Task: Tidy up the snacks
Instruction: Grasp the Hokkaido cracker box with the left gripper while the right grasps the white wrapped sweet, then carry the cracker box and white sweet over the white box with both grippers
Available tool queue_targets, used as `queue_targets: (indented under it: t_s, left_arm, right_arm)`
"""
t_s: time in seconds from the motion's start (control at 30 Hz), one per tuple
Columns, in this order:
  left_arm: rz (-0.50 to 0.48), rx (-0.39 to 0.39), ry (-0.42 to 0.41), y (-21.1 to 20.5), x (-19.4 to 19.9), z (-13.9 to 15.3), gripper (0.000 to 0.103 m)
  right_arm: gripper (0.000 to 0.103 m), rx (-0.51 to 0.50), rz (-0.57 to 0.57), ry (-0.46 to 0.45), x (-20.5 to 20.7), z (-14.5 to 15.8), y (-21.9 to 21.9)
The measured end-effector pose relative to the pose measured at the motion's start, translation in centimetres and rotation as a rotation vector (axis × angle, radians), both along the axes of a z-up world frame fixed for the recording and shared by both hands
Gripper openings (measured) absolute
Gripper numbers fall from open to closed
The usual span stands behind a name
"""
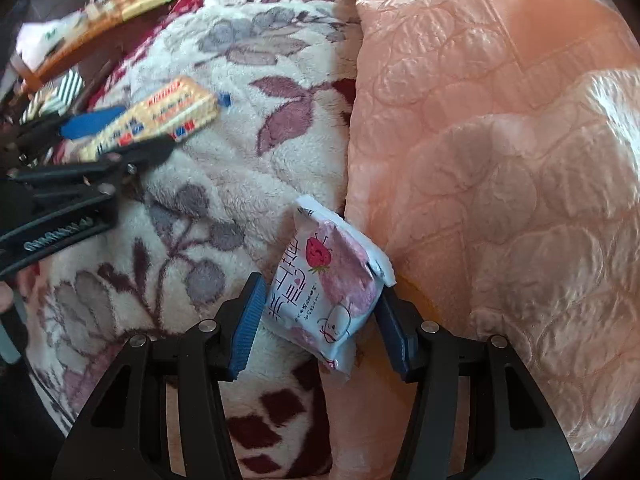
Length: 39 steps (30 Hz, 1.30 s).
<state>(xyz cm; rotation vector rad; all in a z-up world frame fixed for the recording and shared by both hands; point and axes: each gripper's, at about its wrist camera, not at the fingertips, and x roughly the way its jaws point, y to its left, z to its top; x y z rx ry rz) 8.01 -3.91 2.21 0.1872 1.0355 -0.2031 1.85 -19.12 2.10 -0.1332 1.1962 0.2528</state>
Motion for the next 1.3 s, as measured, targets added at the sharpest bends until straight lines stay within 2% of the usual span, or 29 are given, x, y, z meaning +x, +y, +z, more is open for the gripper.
queue_targets:
  t_s: [0.07,0.13,0.2,0.27,0.5,0.63,0.83,1.3]
  left_arm:
    - [0.009,-0.016,0.019,0.2,0.3,-0.5,0.07]
    - [0.012,-0.035,0.016,0.4,0.0,-0.6,0.063]
    - [0.01,-0.042,0.013,0.6,-0.5,-0.3,0.058]
    - [0.023,-0.051,0.014,1.2,-0.9,0.2,0.058]
    - [0.108,-0.048,-0.011,4.2,-3.1,1.4,0.058]
    - [0.152,-0.061,-0.019,5.7,-4.2,1.9,0.058]
    - [0.194,-0.069,-0.05,7.3,-5.8,3.1,0.058]
    - [0.373,-0.008,-0.138,14.1,-9.6,6.3,0.058]
  right_arm:
    - [0.052,0.044,0.007,-0.014,0.1,0.1,-0.4]
    - [0.032,0.071,0.028,0.008,0.1,-0.4,-0.6]
    - [0.028,0.082,0.054,0.008,-0.2,-0.4,-0.4]
    - [0.022,0.1,0.083,-0.009,-0.3,-0.1,0.0]
    - [0.02,0.122,0.154,-0.023,-0.8,0.4,1.8]
    - [0.018,0.208,0.183,-0.023,-1.1,1.4,2.6]
    - [0.018,0.261,0.226,-0.028,-1.5,2.5,4.2]
    - [0.018,0.293,0.379,-0.064,-2.4,5.5,11.6]
